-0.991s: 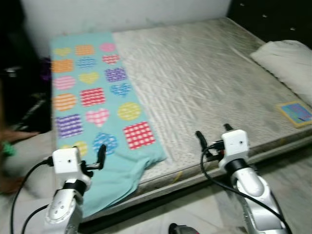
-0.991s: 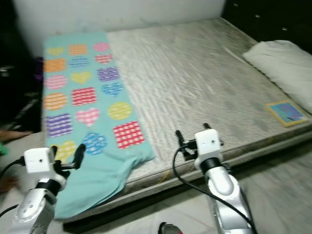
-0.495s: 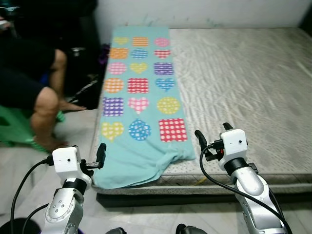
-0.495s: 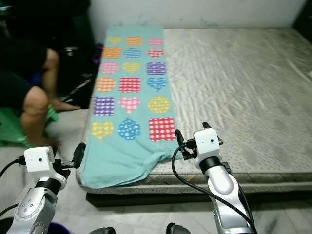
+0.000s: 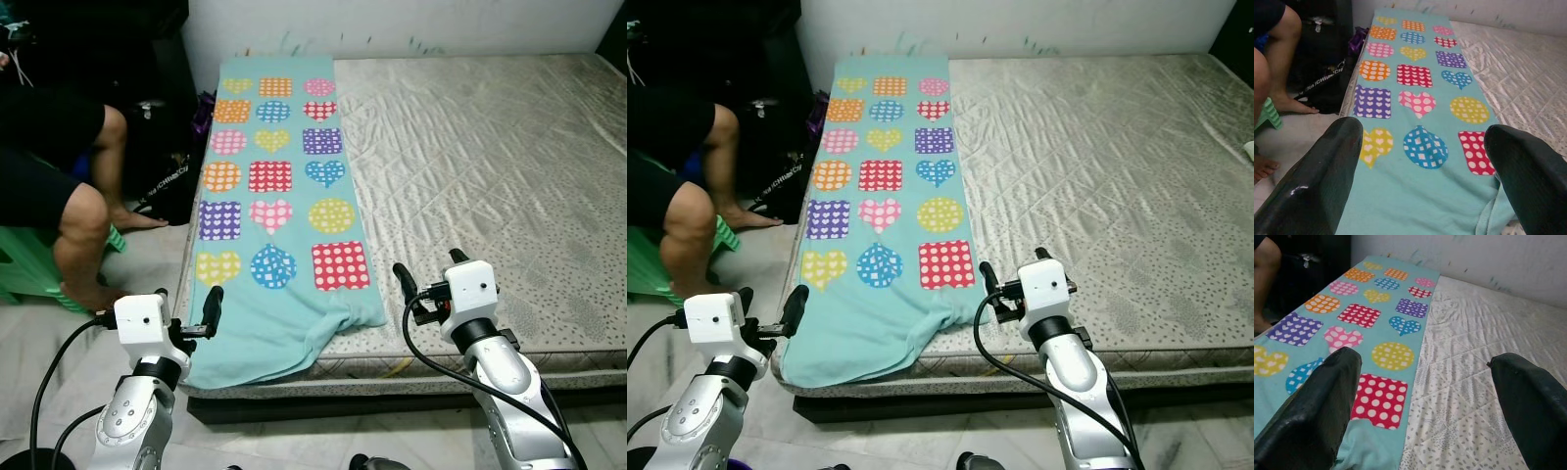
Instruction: Clean up the room
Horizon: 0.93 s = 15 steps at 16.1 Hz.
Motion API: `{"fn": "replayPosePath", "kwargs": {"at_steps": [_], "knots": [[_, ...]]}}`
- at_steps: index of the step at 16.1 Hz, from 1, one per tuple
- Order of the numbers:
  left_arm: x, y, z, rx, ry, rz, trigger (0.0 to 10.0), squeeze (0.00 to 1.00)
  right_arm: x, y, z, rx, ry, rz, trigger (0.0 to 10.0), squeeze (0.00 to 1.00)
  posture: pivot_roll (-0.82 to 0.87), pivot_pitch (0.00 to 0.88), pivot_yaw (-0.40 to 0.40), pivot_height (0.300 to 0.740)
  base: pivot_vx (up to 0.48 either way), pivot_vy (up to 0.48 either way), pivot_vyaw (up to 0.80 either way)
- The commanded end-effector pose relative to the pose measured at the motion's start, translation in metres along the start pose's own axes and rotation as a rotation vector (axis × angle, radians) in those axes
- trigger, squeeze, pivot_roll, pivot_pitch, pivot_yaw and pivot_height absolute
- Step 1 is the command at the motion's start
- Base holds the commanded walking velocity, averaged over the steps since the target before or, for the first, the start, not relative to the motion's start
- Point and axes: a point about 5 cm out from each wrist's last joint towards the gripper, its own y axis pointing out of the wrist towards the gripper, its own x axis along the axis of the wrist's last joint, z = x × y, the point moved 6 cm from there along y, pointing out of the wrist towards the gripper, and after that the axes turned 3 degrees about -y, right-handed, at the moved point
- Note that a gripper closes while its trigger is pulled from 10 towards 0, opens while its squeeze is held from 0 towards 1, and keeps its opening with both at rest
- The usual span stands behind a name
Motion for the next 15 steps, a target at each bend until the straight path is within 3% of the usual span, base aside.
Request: {"fn": "replayPosePath", "kwargs": {"at_steps": [1,7,15], "knots": [[0.0005,-0.0006,0.002,0.005,0.007,0.003,10.0,0.0,0.0007,0.0009,-0.001,-0.001,0.004,-0.004,10.0,0.0,-0.17,0.135,0.004,0.74,0.33,0.0,0.0],[-0.0022,-0.0004,0.0025,0.005,0.008,0.017,10.0,0.0,0.0005,0.002,-0.0008,-0.003,0.004,-0.006,10.0,0.0,-0.16,0.137,0.006,0.74,0.319,0.0,0.0],[-0.0078,0.0001,0.0088,0.046,-0.015,0.042,10.0,0.0,-0.0003,0.0041,-0.0011,-0.006,0.023,-0.002,10.0,0.0,-0.16,0.136,0.002,0.74,0.0,0.0,0.0]]}}
